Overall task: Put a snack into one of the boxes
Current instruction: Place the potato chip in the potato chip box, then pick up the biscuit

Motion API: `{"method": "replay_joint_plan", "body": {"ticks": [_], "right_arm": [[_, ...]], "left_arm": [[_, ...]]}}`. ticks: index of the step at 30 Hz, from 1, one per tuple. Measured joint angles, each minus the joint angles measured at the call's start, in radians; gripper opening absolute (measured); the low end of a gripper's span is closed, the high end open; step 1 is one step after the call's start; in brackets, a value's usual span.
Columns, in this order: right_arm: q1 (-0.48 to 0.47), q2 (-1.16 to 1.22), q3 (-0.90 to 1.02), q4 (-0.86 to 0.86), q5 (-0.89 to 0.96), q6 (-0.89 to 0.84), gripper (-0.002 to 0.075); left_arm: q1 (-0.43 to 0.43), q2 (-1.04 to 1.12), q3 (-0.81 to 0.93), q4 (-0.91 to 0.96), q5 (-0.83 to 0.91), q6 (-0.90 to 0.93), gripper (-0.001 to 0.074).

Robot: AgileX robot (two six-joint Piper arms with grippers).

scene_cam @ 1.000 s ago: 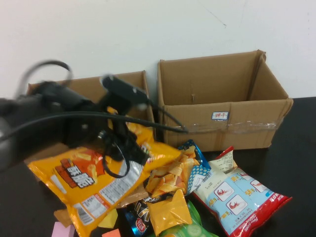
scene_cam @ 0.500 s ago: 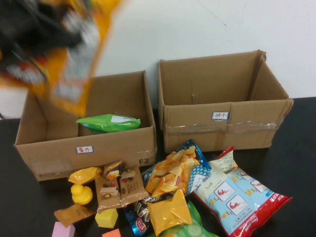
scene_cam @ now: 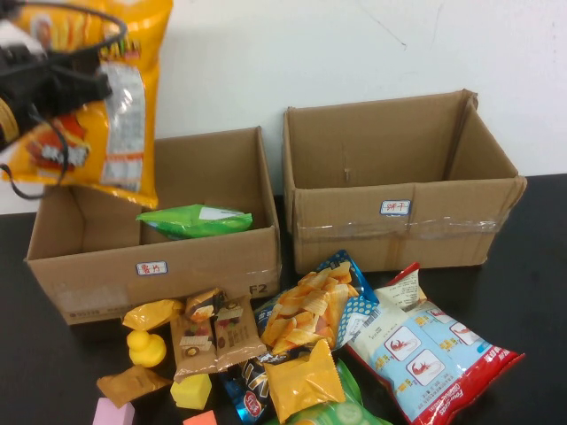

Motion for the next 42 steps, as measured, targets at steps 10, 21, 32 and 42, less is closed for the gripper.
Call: {"method": "replay_joint_plan", "body": {"ticks": [10,21,32,42], "right_arm": [[0.0,0.0,0.0,0.0,0.0,0.0,-0.0001],[0.0,0.0,0.0,0.0,0.0,0.0,-0.0001],[0.0,0.0,0.0,0.0,0.0,0.0,-0.0001],[0.0,0.0,0.0,0.0,0.0,0.0,-0.0001]], "left_arm": [[0.012,0.243,0.002,-0.179,-0.269,0.364,0.0174],[0.012,0.331,0.002,-0.211,-0.241,0.342,0.0604],[-0.003,-0.046,0.017,0.109,-0.051,0.008,0.0482],[-0.082,-0.491,0.352,0.128,-0.031,-0.022,0.0015]]}}
